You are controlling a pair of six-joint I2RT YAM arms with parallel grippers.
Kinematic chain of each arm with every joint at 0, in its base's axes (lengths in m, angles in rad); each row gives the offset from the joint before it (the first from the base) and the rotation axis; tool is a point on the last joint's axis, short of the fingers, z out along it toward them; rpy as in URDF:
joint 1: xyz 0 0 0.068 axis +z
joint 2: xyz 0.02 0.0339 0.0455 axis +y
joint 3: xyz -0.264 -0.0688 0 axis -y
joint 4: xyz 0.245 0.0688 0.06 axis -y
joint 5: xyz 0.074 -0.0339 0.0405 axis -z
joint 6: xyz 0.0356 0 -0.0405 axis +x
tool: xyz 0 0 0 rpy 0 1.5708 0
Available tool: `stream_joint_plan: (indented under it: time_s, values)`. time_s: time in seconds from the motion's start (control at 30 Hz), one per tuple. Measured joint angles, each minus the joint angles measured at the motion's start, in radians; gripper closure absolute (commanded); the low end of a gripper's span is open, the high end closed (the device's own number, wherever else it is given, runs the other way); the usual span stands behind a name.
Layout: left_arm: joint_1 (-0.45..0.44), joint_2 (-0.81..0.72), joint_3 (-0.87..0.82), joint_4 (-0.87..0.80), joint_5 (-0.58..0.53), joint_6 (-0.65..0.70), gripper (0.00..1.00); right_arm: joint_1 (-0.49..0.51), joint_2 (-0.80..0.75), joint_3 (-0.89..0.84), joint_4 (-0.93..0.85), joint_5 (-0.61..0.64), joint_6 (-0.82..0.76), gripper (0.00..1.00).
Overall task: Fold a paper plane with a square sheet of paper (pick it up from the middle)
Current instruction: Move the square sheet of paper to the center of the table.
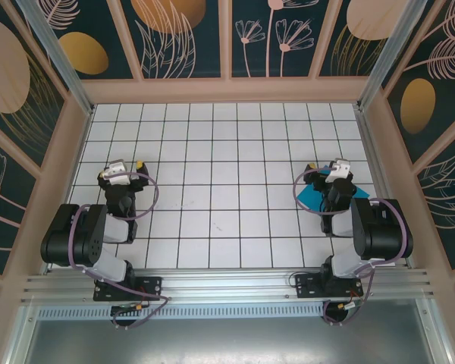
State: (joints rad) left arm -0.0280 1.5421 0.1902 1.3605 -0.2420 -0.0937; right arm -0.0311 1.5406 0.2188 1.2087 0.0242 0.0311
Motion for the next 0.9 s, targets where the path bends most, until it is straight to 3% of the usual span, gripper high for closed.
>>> stream_joint_plan:
  time_s: [0.7,0.77,0.9]
  values:
    - [0.000,-0.002,-0.008,0.015,-0.001,0.000,0.02,-0.001,-0.001,0.005,-0.010,-0.011,-0.002,0.01]
    - [0.000,-0.035,-0.032,0.016,-0.006,-0.001,0.01,0.006,-0.026,0.037,-0.089,-0.003,-0.007,0.01]
    - [0.000,-0.243,-0.033,-0.124,-0.050,-0.031,0.02,0.025,-0.106,0.266,-0.494,0.073,0.062,0.01]
